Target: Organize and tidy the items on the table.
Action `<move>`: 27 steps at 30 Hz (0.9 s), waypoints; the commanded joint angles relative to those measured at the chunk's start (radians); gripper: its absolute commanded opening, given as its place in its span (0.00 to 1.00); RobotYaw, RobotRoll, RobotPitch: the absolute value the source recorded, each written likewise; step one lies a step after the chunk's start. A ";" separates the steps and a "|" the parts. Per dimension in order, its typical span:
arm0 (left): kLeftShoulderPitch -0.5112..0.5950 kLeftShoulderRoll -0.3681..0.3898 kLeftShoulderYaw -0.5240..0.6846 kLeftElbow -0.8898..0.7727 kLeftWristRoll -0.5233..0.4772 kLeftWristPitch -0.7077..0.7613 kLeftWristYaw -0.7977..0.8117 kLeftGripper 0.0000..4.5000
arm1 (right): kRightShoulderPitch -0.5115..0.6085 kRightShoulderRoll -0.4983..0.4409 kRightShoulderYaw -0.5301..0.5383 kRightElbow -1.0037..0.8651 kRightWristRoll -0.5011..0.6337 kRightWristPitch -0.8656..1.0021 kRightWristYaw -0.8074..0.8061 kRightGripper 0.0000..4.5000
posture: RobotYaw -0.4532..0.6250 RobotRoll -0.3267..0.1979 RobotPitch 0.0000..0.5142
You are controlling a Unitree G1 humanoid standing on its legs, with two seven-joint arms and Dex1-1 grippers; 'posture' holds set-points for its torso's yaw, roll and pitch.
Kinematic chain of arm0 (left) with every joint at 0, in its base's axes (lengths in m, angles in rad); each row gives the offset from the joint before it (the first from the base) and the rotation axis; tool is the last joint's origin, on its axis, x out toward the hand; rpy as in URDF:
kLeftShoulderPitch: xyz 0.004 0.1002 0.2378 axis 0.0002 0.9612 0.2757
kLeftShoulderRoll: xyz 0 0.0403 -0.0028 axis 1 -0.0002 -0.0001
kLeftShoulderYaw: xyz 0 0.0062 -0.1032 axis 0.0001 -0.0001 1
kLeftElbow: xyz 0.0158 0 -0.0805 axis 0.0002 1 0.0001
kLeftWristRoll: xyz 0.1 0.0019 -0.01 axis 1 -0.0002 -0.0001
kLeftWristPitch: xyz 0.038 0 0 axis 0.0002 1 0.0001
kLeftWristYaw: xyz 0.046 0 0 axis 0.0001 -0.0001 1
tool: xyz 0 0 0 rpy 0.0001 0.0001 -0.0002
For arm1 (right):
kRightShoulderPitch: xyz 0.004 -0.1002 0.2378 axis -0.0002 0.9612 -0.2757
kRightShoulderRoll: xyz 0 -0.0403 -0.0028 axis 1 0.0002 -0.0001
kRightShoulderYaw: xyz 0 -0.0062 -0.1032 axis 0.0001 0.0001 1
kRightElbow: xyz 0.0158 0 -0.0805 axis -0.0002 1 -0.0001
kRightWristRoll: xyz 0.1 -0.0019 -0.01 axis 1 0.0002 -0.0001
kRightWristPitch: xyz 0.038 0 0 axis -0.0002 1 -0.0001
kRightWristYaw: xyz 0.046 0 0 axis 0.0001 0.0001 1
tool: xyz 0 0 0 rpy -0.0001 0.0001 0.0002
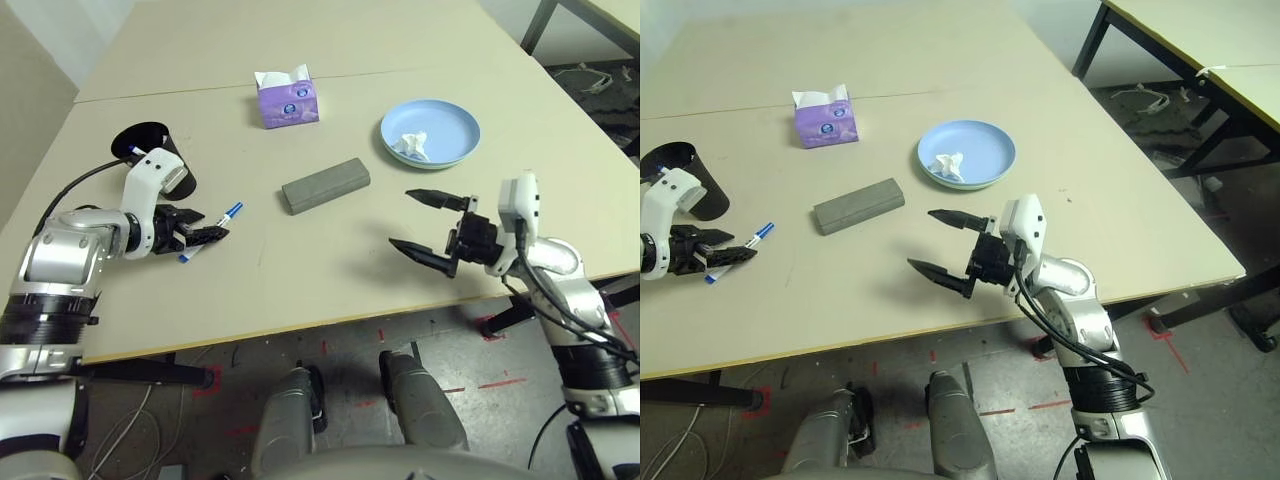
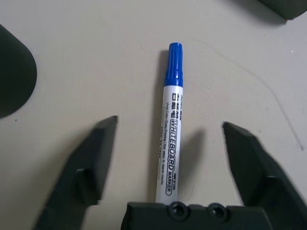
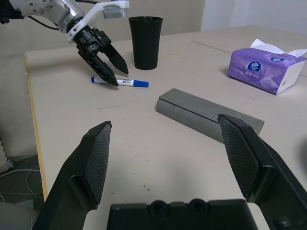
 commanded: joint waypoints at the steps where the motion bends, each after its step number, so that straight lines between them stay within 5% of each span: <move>1: 0.018 0.010 -0.025 -0.014 0.010 0.006 0.001 0.99 | 0.001 0.001 0.019 0.004 -0.009 -0.006 0.005 1.00 | 0.28 0.62 0.34; 14: 0.036 -0.013 -0.054 0.001 0.052 -0.059 0.052 0.99 | -0.001 -0.004 0.027 -0.013 -0.006 0.009 0.001 1.00 | 0.28 0.62 0.34; 18: 0.027 -0.036 -0.030 0.014 0.043 -0.084 0.071 0.78 | 0.000 -0.004 0.029 -0.016 -0.004 0.013 -0.001 1.00 | 0.28 0.62 0.35; 27: 0.029 -0.034 -0.025 0.013 0.042 -0.107 0.074 0.09 | 0.005 -0.003 0.031 -0.018 -0.003 0.016 0.000 1.00 | 0.28 0.62 0.34</move>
